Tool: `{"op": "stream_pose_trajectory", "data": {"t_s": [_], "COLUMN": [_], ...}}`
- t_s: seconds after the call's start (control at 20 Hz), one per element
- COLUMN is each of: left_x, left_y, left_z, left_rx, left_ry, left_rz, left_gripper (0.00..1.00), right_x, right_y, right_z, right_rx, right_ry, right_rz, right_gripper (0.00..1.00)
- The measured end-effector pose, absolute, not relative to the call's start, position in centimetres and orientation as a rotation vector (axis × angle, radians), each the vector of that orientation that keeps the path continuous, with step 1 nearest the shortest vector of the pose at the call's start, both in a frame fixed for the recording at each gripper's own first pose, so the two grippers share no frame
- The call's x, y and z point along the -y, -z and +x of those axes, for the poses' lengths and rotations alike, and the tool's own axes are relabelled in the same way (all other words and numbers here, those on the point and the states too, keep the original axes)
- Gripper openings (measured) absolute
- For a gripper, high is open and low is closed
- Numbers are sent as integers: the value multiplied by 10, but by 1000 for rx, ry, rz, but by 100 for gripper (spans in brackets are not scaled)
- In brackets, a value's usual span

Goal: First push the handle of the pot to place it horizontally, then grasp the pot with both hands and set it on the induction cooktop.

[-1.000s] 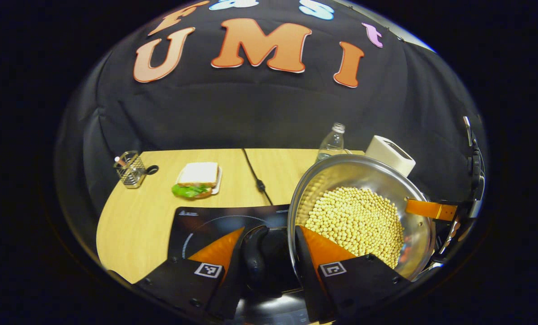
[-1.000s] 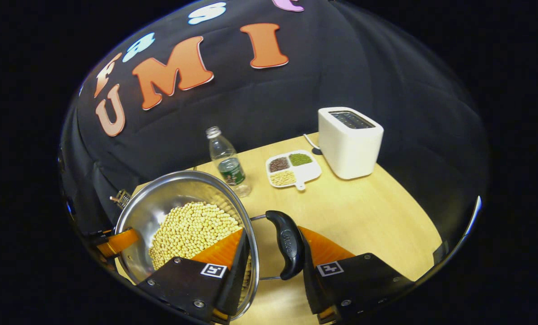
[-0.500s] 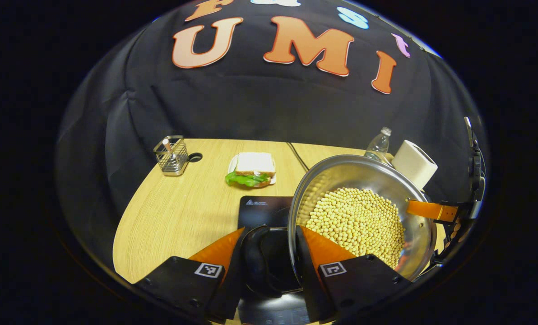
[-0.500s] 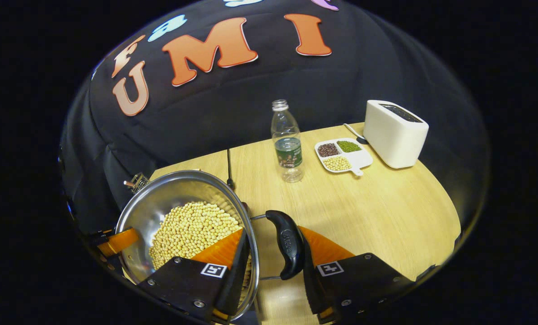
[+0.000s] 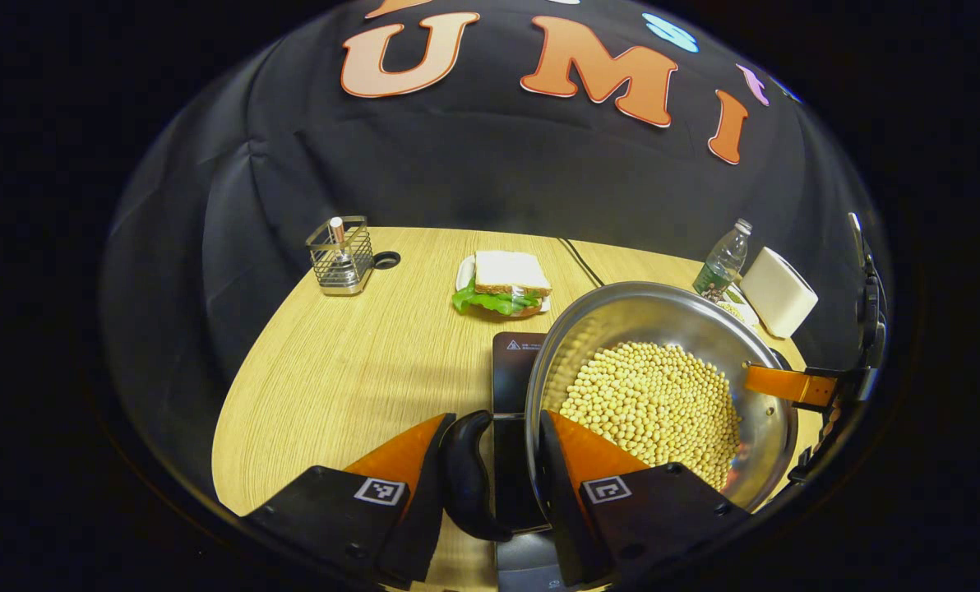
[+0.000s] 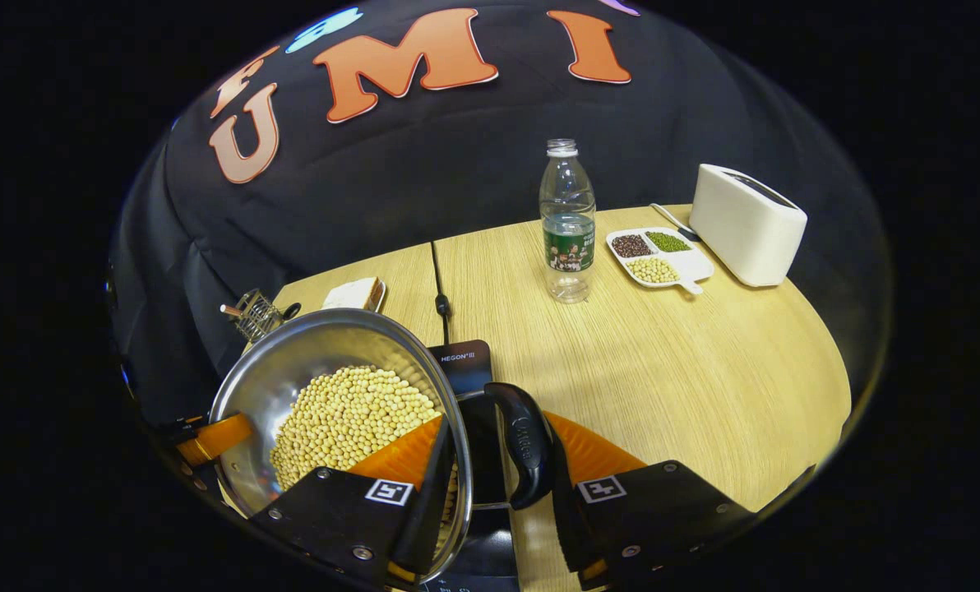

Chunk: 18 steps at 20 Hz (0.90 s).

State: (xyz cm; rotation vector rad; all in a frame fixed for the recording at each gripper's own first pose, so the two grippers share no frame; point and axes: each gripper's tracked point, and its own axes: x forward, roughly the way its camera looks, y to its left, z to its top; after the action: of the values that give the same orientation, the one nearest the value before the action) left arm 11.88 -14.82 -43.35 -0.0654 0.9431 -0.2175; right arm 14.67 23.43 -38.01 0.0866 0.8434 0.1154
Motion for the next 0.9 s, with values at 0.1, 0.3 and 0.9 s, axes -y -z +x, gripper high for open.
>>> {"op": "stream_pose_trajectory", "data": {"t_s": [0.1,0.3,0.9], "left_x": [150,152,118], "left_y": [444,452,234], "left_z": [119,120,129], "left_rx": [-959,-975,-493], "left_ry": [220,220,143], "left_rz": [-74,-92,-72], "left_gripper": [67,62,98], "right_x": [-235,-234,-173], "right_y": [385,385,190], "right_z": [145,144,115], "right_rx": [-851,-849,-437], "right_ry": [-110,-110,-112], "right_rz": [77,70,-21], "right_gripper": [59,54,95]}}
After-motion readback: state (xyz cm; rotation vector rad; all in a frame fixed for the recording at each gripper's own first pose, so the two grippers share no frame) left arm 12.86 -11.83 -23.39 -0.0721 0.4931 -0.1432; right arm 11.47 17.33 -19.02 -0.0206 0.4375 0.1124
